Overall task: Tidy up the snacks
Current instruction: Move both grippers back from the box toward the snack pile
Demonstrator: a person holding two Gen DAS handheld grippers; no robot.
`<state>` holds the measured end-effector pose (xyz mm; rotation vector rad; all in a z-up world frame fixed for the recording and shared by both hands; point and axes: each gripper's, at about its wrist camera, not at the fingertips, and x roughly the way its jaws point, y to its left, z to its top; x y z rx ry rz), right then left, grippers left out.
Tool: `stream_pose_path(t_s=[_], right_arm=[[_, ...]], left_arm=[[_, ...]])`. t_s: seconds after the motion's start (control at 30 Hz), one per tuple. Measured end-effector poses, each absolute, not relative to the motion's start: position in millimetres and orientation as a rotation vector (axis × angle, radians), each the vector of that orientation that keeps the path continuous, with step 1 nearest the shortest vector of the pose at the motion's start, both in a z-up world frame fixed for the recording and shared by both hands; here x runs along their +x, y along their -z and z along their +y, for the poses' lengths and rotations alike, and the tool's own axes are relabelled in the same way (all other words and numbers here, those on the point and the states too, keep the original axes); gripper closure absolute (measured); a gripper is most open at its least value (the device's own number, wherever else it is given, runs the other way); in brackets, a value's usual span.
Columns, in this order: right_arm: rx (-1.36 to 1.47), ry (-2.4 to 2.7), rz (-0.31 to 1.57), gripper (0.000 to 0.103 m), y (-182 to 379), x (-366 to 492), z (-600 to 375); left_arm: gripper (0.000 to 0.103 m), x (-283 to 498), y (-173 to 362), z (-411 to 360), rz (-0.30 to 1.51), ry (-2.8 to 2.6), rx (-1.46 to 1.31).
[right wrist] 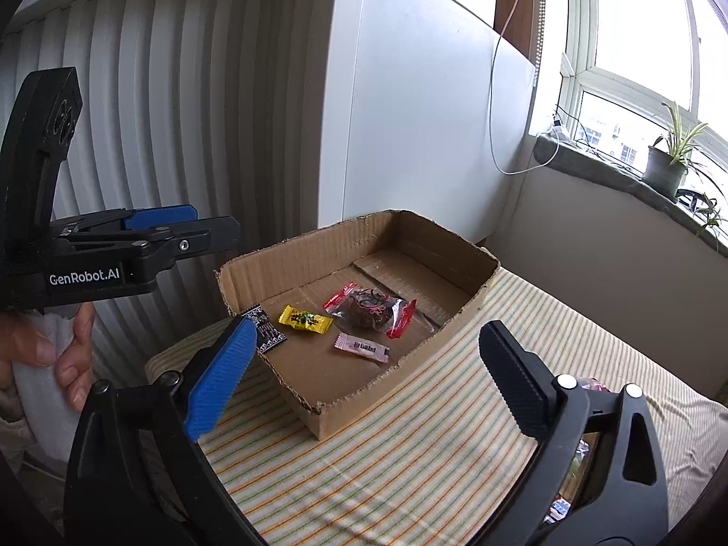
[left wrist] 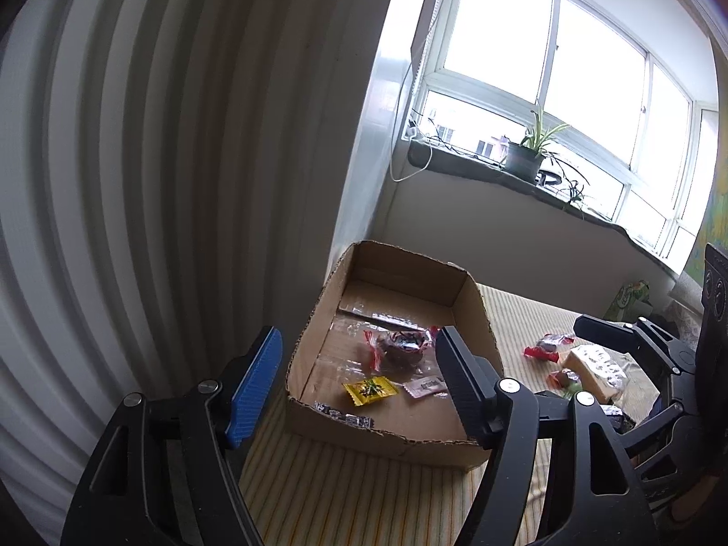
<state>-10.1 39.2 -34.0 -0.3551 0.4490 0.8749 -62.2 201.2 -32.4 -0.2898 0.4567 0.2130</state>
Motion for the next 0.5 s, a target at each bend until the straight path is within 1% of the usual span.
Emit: stream_pose_path(t_s=[0.17, 0.33, 0.5], right_arm=[[-0.320, -0.825, 0.446, 0.002, 36.8, -14.6, 1.2], [-0.250, -0.733, 0.463, 0.002, 44.2, -8.0, -61.6], [-0.180, -0.580, 0.491, 0.001, 53.9, 0.6, -144.6]], left_arm=[[0.027, -58.7, 24.0, 176.2, 0.461, -0.203, -0.254], [0.027, -45.7, 18.6, 133.9, 0.486, -0.146, -0.202], [0.027, -23.6, 18.1, 76.2, 0.518, -0.046, -0.131]])
